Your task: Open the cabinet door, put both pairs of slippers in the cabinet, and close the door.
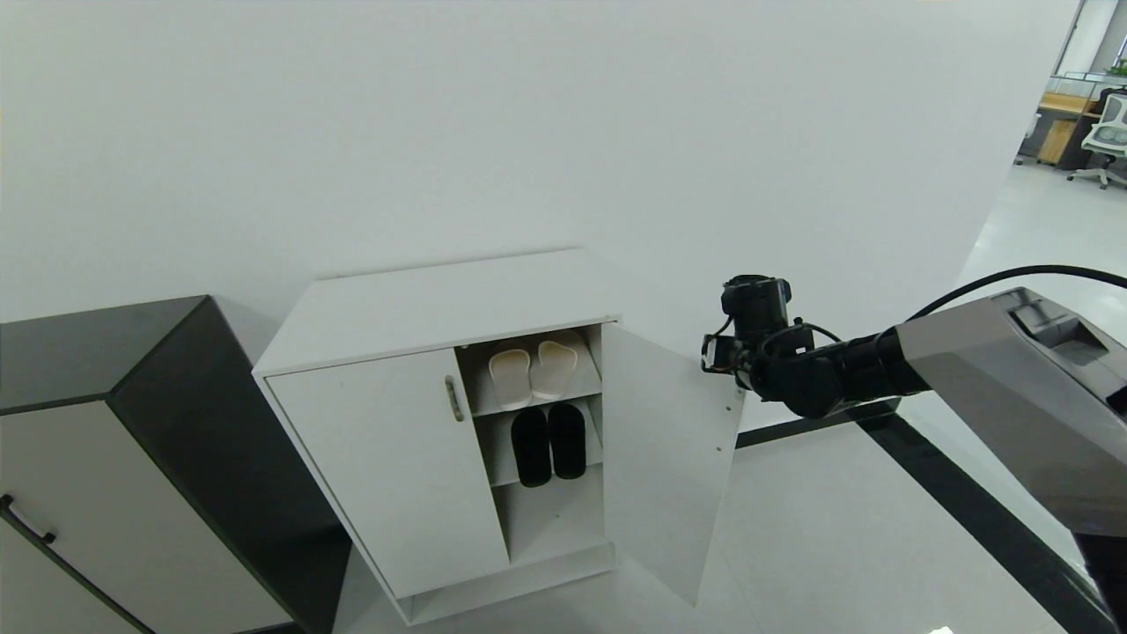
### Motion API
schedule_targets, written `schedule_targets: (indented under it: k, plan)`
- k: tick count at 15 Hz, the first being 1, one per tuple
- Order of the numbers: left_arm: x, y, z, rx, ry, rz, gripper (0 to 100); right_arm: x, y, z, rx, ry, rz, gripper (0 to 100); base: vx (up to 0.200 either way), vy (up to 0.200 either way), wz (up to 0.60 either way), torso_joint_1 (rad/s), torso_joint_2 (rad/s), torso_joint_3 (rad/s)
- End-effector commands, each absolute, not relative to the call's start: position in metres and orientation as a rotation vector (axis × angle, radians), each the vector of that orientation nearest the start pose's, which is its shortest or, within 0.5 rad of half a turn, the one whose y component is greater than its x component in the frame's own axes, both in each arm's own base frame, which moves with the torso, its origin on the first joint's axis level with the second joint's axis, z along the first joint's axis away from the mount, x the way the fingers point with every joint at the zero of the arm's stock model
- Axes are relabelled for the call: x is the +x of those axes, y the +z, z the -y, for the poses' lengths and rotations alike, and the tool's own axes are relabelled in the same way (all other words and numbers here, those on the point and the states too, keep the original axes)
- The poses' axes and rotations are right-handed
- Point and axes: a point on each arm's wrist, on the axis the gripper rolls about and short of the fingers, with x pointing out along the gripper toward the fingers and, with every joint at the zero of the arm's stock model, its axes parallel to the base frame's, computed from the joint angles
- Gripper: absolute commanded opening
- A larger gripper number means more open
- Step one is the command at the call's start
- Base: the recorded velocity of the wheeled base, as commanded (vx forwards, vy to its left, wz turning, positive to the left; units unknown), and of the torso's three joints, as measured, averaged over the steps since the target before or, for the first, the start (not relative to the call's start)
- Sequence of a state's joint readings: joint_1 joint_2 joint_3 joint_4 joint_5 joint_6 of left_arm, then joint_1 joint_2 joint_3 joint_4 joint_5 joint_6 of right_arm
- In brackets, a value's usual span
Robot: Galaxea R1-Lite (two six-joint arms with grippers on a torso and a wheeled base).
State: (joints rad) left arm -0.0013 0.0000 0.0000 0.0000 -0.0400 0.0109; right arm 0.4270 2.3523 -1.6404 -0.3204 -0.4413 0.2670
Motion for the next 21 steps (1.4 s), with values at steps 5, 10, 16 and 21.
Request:
schedule_targets:
  k: [5,10,16,21]
  plan:
    - [-0.023,0.076,0.001,0.011,-0.040,-0.001,0,0.451,0.096,-0.193,0.083,-0.071,-0.388,0,0.000,0.000,0.00,0.000,0.00,0.000]
    - [-0.023,0.075,0.001,0.009,-0.040,0.000,0,0.446,0.101,-0.195,0.085,-0.063,-0.389,0,0.000,0.000,0.00,0.000,0.00,0.000]
    - [-0.023,0.076,0.001,0.009,-0.041,-0.001,0,0.397,0.112,-0.230,0.095,0.034,-0.426,0,0.000,0.000,0.00,0.000,0.00,0.000]
    - [-0.023,0.076,0.001,0.009,-0.041,-0.001,0,0.332,0.137,-0.270,0.093,0.186,-0.428,0,0.000,0.000,0.00,0.000,0.00,0.000]
